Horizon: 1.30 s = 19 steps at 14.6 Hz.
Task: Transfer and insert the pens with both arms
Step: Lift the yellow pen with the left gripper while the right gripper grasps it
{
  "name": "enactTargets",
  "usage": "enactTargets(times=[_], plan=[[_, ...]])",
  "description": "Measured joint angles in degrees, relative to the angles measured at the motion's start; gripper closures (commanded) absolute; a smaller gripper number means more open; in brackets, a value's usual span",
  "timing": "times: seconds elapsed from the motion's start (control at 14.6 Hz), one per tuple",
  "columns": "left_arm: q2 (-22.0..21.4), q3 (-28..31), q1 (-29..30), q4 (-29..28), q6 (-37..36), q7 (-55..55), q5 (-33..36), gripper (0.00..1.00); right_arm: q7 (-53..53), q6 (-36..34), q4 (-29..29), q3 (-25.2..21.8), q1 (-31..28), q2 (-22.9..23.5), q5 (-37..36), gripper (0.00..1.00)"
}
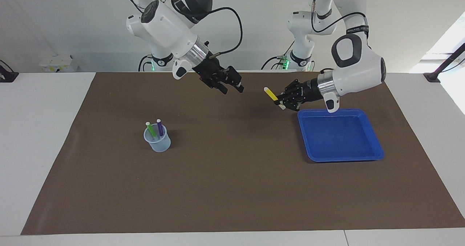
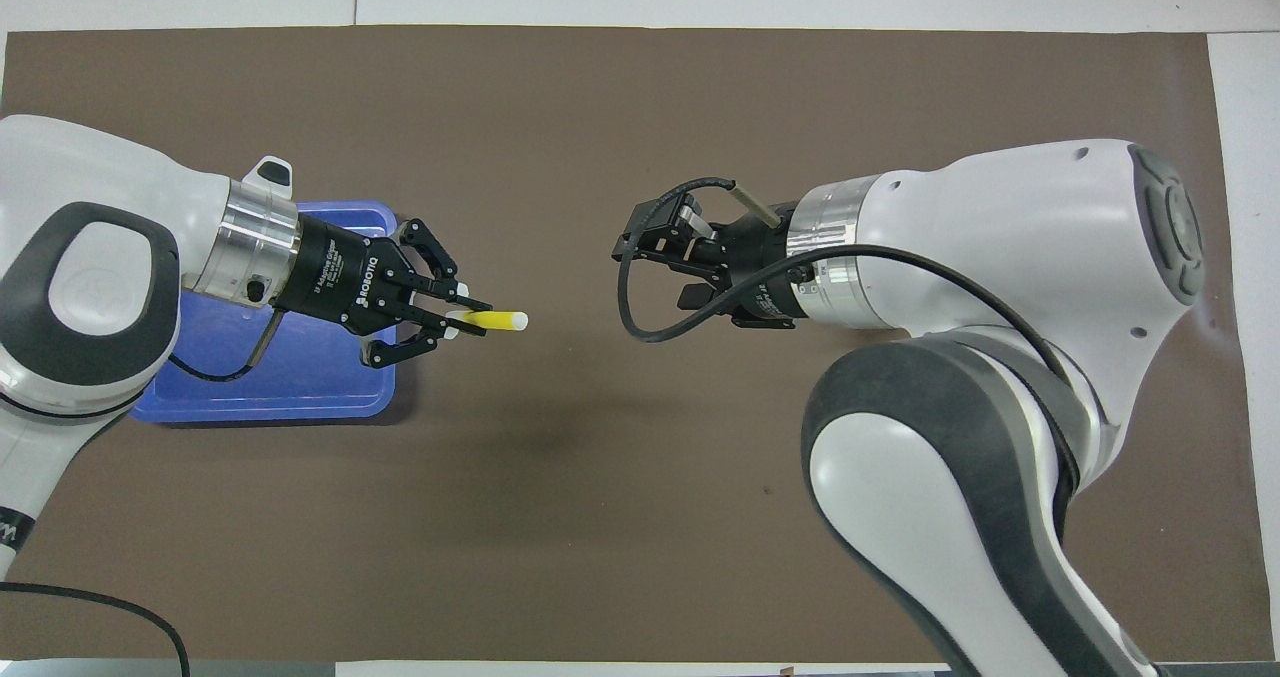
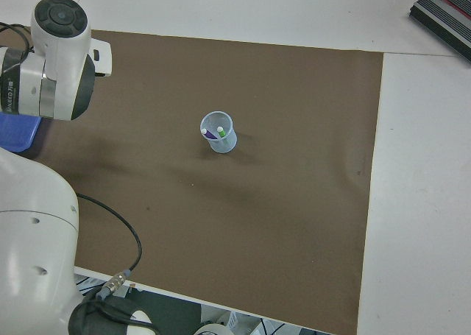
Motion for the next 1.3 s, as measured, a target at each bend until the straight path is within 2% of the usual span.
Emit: enactTargets(times=[0.27, 0.48, 0.96, 1.03, 1.3], plan=[[-5.60, -0.10, -4.90, -6.75, 8.56, -2.67, -2.91, 1.00, 0.52, 3.91, -0.54, 0.04, 4.61, 0.01, 0.00, 0.22], [-8.05, -0.09, -6.11, -8.93, 10.76, -4.46, -4.14, 1.00, 0.51, 3.99, -1.07, 0.03, 5.13, -0.01, 0.00, 0.27], [-9.20, 0.09, -6.12, -10.33, 12.85, -5.62, -7.17, 1.00, 0.51, 3.97, -2.81, 0.05, 6.64, -0.84, 0.00, 0.34], [-9.29, 0.09, -6.13, -10.42, 12.89, -5.66, -7.22, 1.00, 0.51, 3.92, -2.87, 0.06, 6.65, -0.90, 0.00, 0.39], [-9.63, 0.09, -6.14, -10.58, 12.96, -5.85, -7.46, 1.00, 0.51, 3.81, -2.98, 0.05, 6.69, -0.93, 0.00, 0.39]])
